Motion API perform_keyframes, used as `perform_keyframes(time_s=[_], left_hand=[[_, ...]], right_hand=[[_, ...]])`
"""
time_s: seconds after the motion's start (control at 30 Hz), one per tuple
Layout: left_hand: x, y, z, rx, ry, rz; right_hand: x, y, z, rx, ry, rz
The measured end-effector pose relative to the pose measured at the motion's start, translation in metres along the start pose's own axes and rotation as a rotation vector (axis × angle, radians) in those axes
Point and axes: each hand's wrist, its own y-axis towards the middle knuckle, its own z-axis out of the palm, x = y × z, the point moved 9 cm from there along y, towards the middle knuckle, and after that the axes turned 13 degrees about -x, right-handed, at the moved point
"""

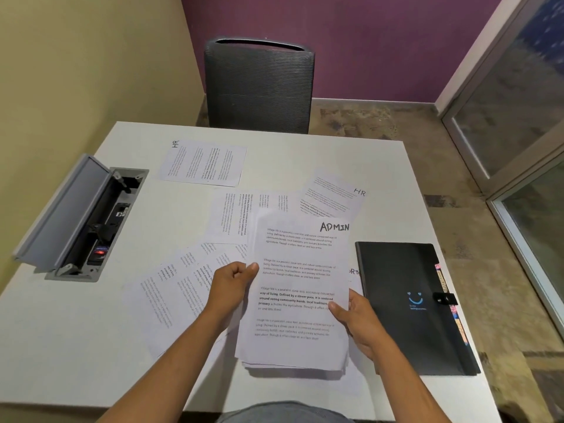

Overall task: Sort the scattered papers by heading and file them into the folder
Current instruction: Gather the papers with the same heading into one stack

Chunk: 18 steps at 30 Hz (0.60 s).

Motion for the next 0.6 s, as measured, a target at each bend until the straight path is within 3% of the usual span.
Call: perform_keyframes(time_s=[0.13,0.27,0.43,0.6], left_hand=[[-0.002,0.000,-0.005,-0.102,-0.021,-0.013],[-0.002,-0.002,-0.004,-0.094,-0.038,-0.024],[0.001,-0.008,-0.008,-0.146,-0.205,-0.066],[-0.003,-0.007,-0.014,-0.242,-0.199,-0.011]], right_hand=[[-0.002,-0.006,0.001,0.039,0.049,0.024],[-0.003,-0.006,-0.003,0.005,0.089,0.019],[-0.003,-0.007,-0.008,-0.018,0.132,0.024],[0.003,-0.009,-0.012,-0.051,0.169,-0.022]])
